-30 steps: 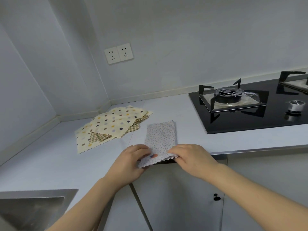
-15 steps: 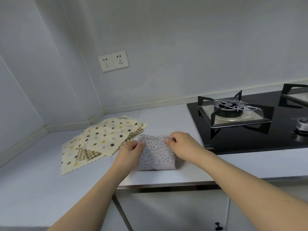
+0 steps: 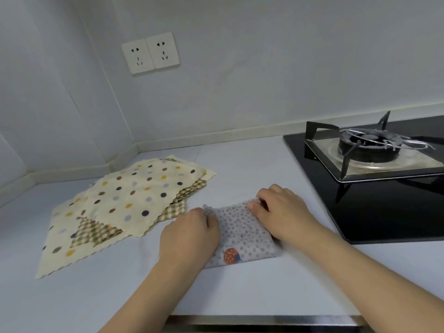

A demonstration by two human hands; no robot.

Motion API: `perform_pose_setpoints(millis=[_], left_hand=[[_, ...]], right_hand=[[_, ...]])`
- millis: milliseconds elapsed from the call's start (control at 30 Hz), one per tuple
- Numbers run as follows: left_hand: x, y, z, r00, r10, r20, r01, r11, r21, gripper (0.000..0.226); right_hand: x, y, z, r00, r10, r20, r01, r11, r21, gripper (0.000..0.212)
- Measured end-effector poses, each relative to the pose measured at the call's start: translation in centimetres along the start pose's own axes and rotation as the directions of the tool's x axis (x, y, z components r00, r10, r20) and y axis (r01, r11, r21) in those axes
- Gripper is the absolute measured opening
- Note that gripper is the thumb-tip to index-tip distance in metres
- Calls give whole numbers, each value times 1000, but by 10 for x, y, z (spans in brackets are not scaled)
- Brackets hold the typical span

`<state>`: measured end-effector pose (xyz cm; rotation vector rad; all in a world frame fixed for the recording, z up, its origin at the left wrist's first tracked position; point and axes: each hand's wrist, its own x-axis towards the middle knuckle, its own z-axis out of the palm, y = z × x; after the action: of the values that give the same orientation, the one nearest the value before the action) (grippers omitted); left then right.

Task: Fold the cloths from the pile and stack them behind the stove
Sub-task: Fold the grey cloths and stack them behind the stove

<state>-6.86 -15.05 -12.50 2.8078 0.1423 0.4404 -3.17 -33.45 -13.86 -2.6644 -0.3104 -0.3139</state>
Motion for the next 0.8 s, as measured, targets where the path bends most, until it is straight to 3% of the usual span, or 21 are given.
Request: perform_pose_setpoints(millis=[167, 300, 400, 433, 500, 533, 667, 800], left_hand=[[-3, 4, 2, 999, 13, -38, -13, 1000, 0, 19], [4, 0, 5, 1000, -11, 25, 9, 999, 51, 25], [7, 0, 1, 995, -55, 85, 69, 983, -171, 11], [7, 1, -1, 988, -86, 129, 126, 928, -350, 8], [6, 5, -8, 957, -112, 267, 270, 682, -680, 13], [5, 7, -11, 940, -104, 325, 325, 560, -762, 15], [5, 9, -19, 933, -85, 348, 357, 298, -885, 26], [6, 8, -17, 953, -89, 290, 300, 125, -946, 24]], right_hand=[[1, 2, 1, 999, 45, 6, -45, 998, 37, 36], [-1, 0, -4, 1000, -7, 16, 5, 994, 110, 19], [-3, -1, -7, 1000, -16, 26, 3, 902, 431, 11], [-3, -2, -8, 1000, -1, 23, -12, 813, 582, 12], [-2, -6, -12, 1000, 16, 18, -24, 594, 804, 19], [-1, -8, -13, 1000, 10, 19, -22, 489, 872, 22], [1, -13, -13, 1000, 14, -2, -2, 247, 969, 33], [2, -14, -13, 987, 94, 134, -149, 189, 971, 42]])
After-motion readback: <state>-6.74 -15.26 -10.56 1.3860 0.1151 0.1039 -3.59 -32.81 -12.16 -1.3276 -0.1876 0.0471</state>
